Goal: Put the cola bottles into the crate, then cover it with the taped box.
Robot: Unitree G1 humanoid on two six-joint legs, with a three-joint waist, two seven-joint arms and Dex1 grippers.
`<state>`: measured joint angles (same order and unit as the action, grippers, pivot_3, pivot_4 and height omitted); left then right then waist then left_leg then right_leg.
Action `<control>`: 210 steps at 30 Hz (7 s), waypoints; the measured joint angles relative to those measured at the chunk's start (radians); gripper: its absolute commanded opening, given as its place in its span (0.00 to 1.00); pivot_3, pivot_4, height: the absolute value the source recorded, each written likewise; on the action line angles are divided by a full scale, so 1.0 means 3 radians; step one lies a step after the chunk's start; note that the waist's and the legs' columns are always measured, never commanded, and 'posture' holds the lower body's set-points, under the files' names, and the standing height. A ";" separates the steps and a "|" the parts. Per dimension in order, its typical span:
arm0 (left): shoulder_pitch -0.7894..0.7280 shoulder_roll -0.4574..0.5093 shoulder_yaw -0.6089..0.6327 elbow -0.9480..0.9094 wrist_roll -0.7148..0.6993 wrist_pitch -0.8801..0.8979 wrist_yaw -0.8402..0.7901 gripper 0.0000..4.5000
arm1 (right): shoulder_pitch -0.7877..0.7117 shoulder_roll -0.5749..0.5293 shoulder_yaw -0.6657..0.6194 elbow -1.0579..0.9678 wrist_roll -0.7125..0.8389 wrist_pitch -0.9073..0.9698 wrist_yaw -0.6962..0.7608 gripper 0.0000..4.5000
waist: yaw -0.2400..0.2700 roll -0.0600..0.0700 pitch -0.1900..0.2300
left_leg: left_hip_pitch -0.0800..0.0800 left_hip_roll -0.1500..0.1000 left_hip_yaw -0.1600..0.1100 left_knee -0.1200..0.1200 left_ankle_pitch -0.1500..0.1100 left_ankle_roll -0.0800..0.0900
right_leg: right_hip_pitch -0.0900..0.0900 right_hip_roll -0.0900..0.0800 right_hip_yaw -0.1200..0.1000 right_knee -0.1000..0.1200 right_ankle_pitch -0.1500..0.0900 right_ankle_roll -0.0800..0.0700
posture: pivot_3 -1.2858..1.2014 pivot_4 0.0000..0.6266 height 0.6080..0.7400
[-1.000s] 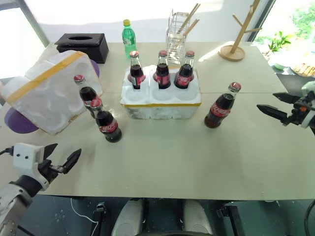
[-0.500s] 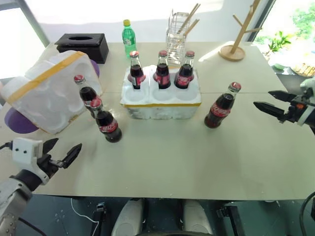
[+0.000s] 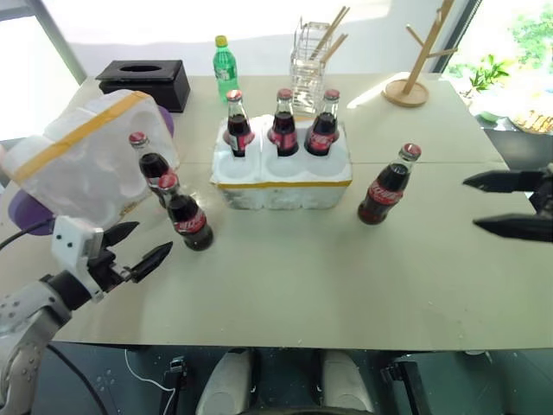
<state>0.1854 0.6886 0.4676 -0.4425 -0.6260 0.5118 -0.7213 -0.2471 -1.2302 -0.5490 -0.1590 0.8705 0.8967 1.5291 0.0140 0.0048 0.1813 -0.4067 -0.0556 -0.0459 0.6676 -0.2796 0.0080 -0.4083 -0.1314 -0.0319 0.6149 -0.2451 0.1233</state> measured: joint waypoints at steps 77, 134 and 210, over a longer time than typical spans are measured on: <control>-0.3845 -0.1519 -0.2260 0.2813 0.1479 -0.0223 -0.0018 0.98 | 0.0042 0.0659 0.0474 -0.1003 0.0351 -0.0255 -0.2034 1.00 | 0.0079 -0.0032 0.0015 | -0.0017 0.0002 -0.0001 0.0051 -0.0001 0.0005 | -0.0002 0.0023 0.0007 0.0019 0.0013 0.0024 | 0.52 0.24 1.00; -0.2054 -0.0390 -0.0841 0.2101 0.1186 -0.0494 0.0518 0.61 | -0.0402 0.0916 0.0992 -0.0835 0.0200 -0.0344 -0.1765 1.00 | 0.0067 -0.0033 0.0015 | -0.0011 0.0001 -0.0011 0.0046 -0.0002 0.0003 | -0.0006 0.0019 0.0012 0.0033 0.0013 0.0020 | 0.52 0.24 1.00; -0.2172 0.0845 -0.0005 -0.0006 -0.1368 0.1711 -0.0632 0.98 | 0.0203 0.1076 0.0384 -0.1003 0.0267 -0.0409 -0.2387 1.00 | 0.0000 -0.0049 0.0023 | -0.0037 0.0003 -0.0023 0.0051 0.0011 -0.0014 | -0.0034 0.0028 0.0018 0.0055 0.0015 0.0015 | 0.52 0.24 1.00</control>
<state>-0.4664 0.9422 0.4661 -0.4443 -1.0364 1.0251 -0.9109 -0.1862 -0.9074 -0.4337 -0.4599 0.9508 0.7739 0.8131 0.0140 -0.0098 0.1880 -0.4177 -0.0546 -0.0527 0.6830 -0.2763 0.0037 -0.4186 -0.1228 -0.0264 0.6314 -0.2406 0.1278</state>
